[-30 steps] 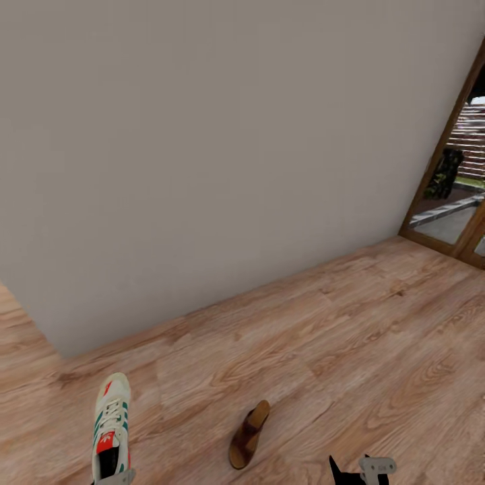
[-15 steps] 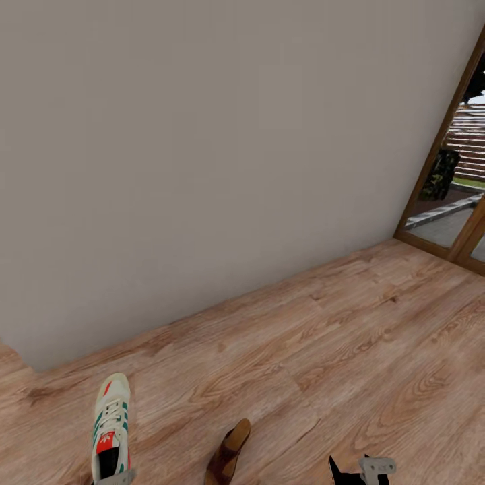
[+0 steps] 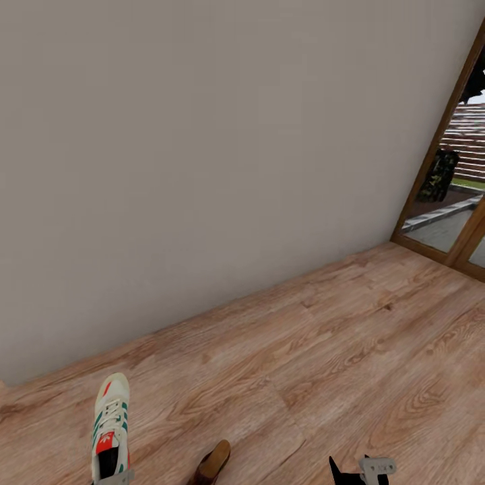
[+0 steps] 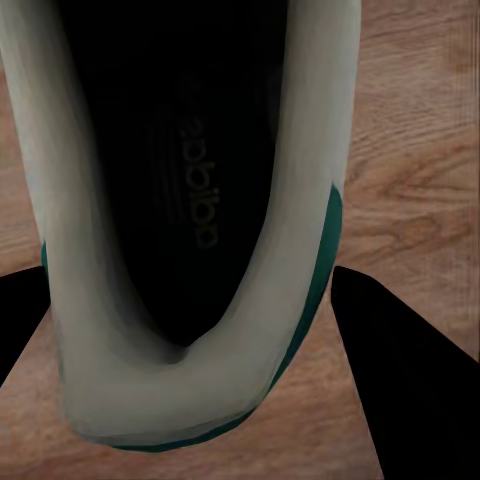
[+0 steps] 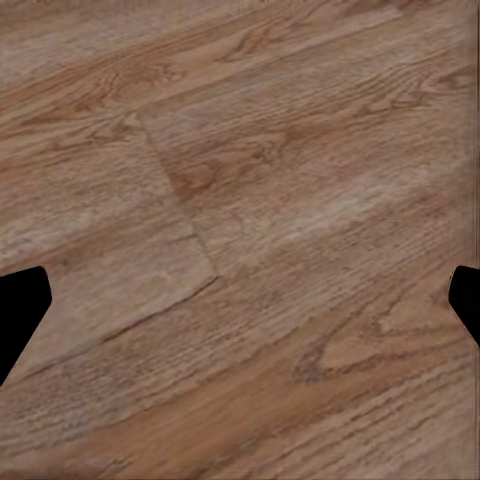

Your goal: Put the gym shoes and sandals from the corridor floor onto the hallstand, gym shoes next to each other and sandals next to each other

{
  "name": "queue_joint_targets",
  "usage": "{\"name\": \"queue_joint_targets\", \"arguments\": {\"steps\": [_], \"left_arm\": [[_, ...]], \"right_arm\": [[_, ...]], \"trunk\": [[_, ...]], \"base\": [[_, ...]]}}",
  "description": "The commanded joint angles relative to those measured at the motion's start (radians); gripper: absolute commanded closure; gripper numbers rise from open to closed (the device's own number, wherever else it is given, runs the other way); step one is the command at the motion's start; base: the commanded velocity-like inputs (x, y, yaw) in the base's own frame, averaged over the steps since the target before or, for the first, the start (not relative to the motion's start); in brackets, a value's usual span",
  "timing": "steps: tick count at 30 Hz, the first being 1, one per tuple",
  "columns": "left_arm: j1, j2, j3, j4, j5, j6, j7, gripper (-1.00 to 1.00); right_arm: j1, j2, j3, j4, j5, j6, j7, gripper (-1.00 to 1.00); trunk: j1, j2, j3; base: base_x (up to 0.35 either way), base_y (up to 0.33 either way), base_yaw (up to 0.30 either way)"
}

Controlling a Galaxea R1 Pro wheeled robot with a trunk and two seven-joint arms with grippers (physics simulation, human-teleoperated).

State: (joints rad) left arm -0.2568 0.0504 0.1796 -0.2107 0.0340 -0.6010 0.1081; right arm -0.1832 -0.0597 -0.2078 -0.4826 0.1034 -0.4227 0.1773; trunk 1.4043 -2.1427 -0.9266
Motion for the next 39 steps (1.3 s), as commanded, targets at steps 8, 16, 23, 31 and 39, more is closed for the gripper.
{"name": "queue_joint_targets", "arguments": {"steps": [8, 16, 23, 31, 39], "left_arm": [[0.0, 0.001, -0.003, 0.001, 0.003, -0.003, 0.005, 1.0], [0.0, 0.001, -0.003, 0.0, 0.003, -0.004, 0.005, 1.0], [0.001, 0.002, -0.002, -0.001, 0.009, -0.005, 0.005, 1.0], [0.001, 0.003, 0.0, -0.001, 0.012, -0.005, 0.005, 1.0], [0.001, 0.003, -0.001, -0.001, 0.012, -0.005, 0.005, 1.0]], "right_arm": [[-0.001, 0.001, -0.008, 0.0, 0.01, -0.004, 0.007, -1.0], [-0.001, 0.001, -0.008, -0.001, 0.01, -0.004, 0.006, -1.0], [-0.001, 0.001, -0.008, -0.001, 0.01, -0.004, 0.005, -1.0], [-0.001, 0.001, -0.009, 0.0, 0.01, -0.004, 0.005, -1.0], [-0.001, 0.001, -0.01, 0.001, 0.01, -0.004, 0.005, -1.0]], "trunk": [[0.0, 0.0, -0.001], [0.0, 0.0, -0.001], [0.0, 0.0, -0.001], [0.0, 0.0, -0.001], [0.0, 0.0, -0.001]], "base": [[0.193, -0.231, 0.0], [0.152, -0.239, 0.0], [-0.111, -0.248, 0.0], [0.094, -0.249, 0.0], [0.202, -0.227, 0.0]]}}
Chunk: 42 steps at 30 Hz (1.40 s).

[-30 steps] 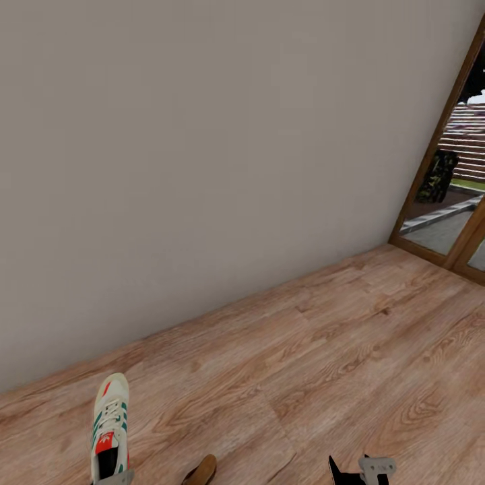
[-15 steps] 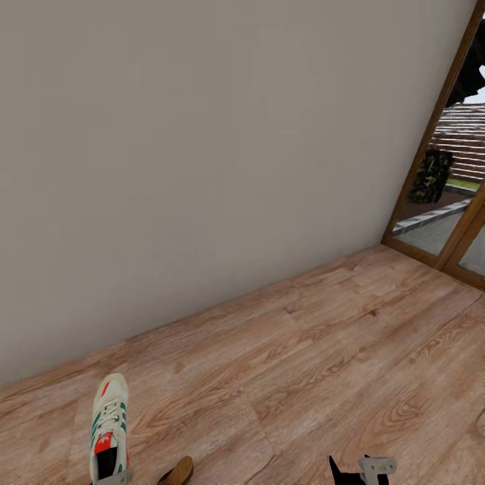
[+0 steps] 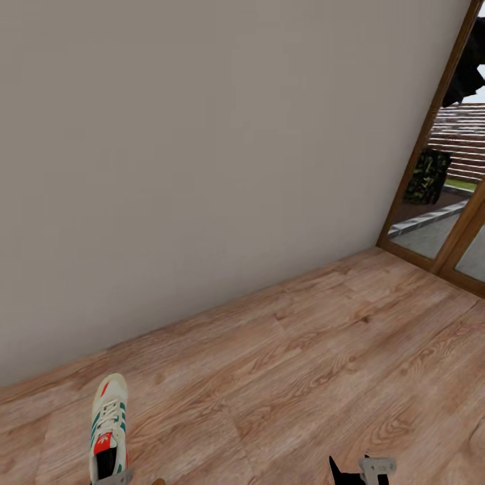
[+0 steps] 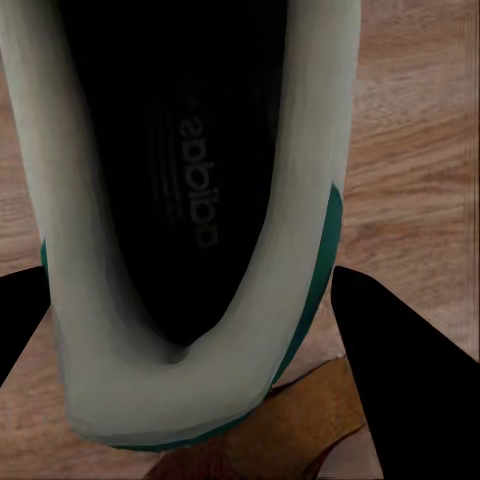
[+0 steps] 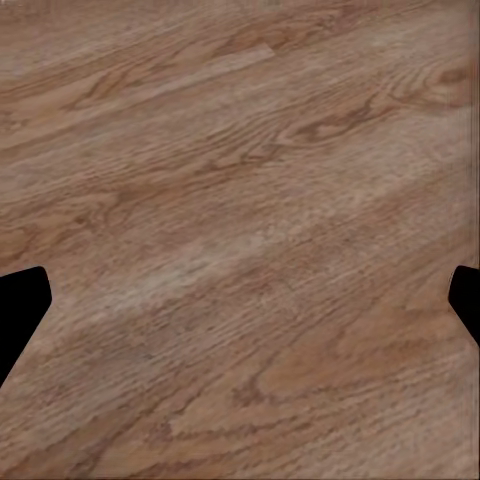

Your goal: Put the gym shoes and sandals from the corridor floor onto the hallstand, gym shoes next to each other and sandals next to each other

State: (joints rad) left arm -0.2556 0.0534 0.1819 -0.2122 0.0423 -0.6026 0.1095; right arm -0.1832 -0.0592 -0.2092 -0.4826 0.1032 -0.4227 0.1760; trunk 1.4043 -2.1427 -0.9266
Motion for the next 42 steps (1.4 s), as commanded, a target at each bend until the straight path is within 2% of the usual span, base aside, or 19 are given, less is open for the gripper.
{"name": "queue_joint_targets", "arguments": {"steps": [1, 30, 42], "left_arm": [[-0.001, 0.0, -0.004, 0.001, 0.004, -0.003, 0.004, 1.0], [-0.001, 0.002, -0.001, 0.001, 0.004, -0.003, 0.004, 1.0], [-0.001, 0.002, -0.001, 0.001, 0.004, -0.003, 0.004, 1.0]], "right_arm": [[-0.001, 0.001, -0.008, 0.001, 0.01, -0.004, 0.007, -1.0], [-0.001, 0.002, -0.007, 0.001, 0.01, -0.004, 0.007, -1.0], [-0.001, 0.004, -0.007, 0.001, 0.01, -0.004, 0.005, -1.0]], "trunk": [[0.0, 0.0, -0.001], [0.0, 0.0, -0.001], [0.0, 0.0, -0.001]], "base": [[0.205, -0.225, 0.0], [0.194, -0.224, 0.002], [0.183, -0.224, 0.215]]}}
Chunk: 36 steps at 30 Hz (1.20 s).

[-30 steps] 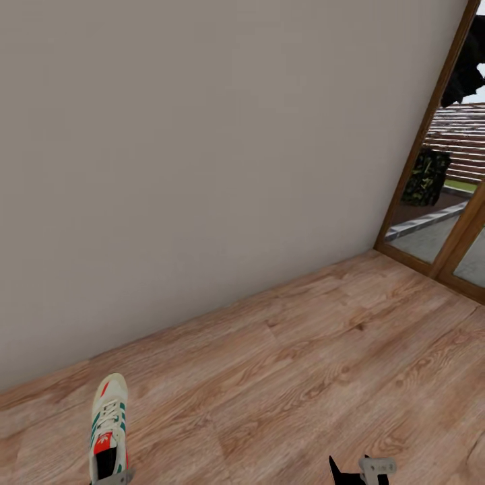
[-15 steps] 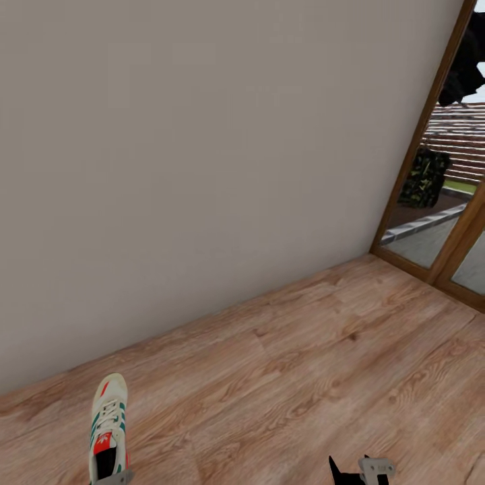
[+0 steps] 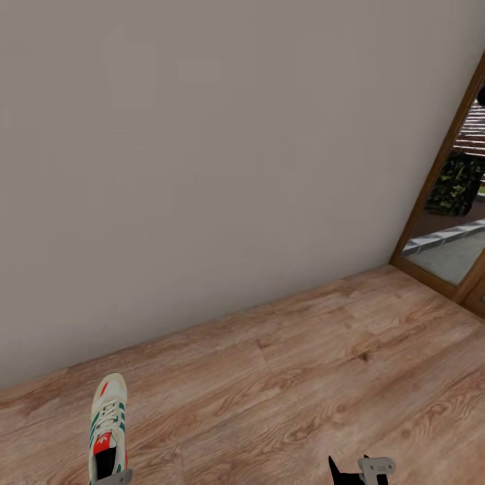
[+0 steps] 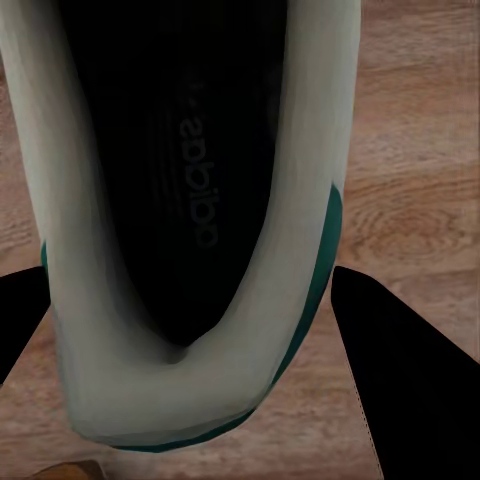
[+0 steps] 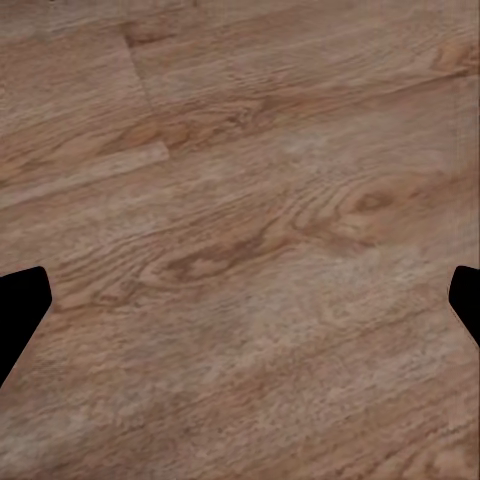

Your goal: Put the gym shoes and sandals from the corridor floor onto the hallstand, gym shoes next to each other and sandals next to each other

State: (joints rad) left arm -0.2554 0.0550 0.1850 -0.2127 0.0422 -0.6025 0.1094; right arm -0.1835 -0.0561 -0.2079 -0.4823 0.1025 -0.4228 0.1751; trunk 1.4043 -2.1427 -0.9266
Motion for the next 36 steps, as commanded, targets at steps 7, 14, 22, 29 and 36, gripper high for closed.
{"name": "queue_joint_targets", "arguments": {"steps": [7, 14, 22, 29, 36], "left_arm": [[-0.001, 0.0, -0.004, 0.001, 0.004, -0.003, 0.004, 1.0], [-0.001, 0.001, -0.004, 0.001, 0.005, -0.003, 0.004, 1.0], [-0.001, 0.002, -0.003, 0.002, 0.005, -0.003, 0.004, 1.0], [-0.001, 0.002, -0.003, 0.003, 0.005, -0.003, 0.004, 1.0], [-0.001, 0.002, -0.001, 0.006, 0.005, -0.004, 0.004, 1.0]], "right_arm": [[-0.001, 0.001, -0.008, 0.001, 0.011, -0.004, 0.006, -1.0], [-0.001, 0.001, -0.008, 0.001, 0.011, -0.004, 0.007, -1.0], [-0.001, 0.001, -0.008, 0.001, 0.011, -0.004, 0.007, -1.0], [-0.001, 0.001, -0.008, 0.001, 0.011, -0.004, 0.006, -1.0], [-0.001, 0.001, -0.008, 0.001, 0.011, -0.004, 0.007, -1.0]], "trunk": [[0.0, 0.0, -0.001], [0.0, 0.0, -0.001], [0.0, 0.0, -0.001], [0.0, 0.0, -0.001], [0.0, 0.0, -0.001]], "base": [[0.183, -0.224, 0.276], [0.223, -0.203, 0.277], [0.251, -0.178, 0.277], [0.154, -0.109, 0.277], [0.021, -0.014, 0.277]]}}
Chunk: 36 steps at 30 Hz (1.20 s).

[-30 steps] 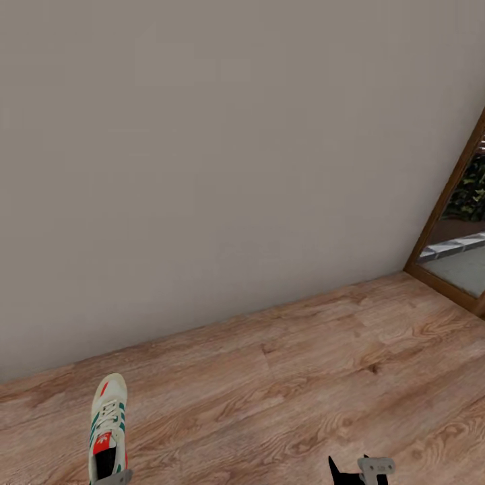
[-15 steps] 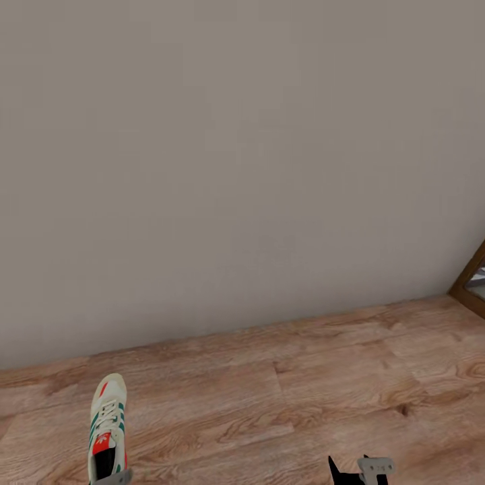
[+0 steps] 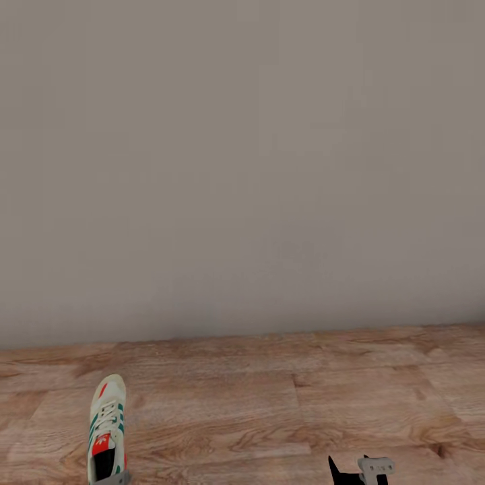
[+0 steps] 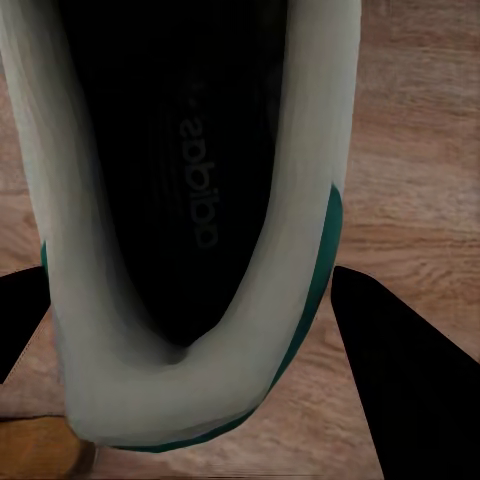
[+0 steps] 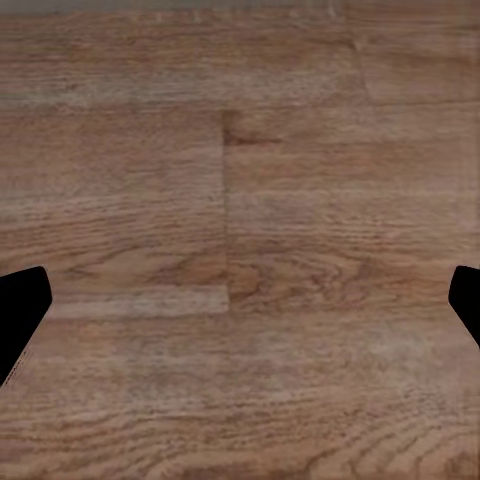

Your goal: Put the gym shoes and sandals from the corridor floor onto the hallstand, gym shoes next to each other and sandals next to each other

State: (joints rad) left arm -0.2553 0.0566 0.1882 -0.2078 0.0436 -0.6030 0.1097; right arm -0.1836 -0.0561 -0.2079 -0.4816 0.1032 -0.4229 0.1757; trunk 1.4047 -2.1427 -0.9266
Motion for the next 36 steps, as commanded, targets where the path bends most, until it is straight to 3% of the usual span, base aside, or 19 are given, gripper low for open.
{"name": "queue_joint_targets", "arguments": {"steps": [1, 13, 27, 36], "left_arm": [[-0.001, 0.001, -0.004, 0.002, 0.004, -0.004, 0.005, 1.0], [0.021, 0.002, -0.001, 0.006, 0.005, -0.111, 0.008, 1.0], [0.024, 0.0, -0.002, 0.008, 0.005, -0.125, 0.008, 1.0], [0.025, -0.001, -0.003, 0.008, 0.005, -0.131, 0.008, 1.0]], "right_arm": [[0.0, 0.001, -0.008, 0.0, 0.01, -0.004, 0.006, -1.0], [0.0, 0.001, -0.008, 0.001, 0.01, -0.004, 0.005, -1.0], [0.0, 0.001, -0.008, 0.0, 0.009, -0.004, 0.005, -1.0], [0.0, 0.001, -0.01, 0.0, 0.009, -0.004, 0.004, -1.0]], "trunk": [[0.0, 0.0, -0.001], [0.0, 0.0, -0.001], [0.0, 0.0, -0.001], [0.0, 0.0, -0.001]], "base": [[0.003, -0.002, 0.277], [0.0, 0.0, 0.277], [0.002, 0.0, 0.277], [0.181, -0.128, 0.277]]}}
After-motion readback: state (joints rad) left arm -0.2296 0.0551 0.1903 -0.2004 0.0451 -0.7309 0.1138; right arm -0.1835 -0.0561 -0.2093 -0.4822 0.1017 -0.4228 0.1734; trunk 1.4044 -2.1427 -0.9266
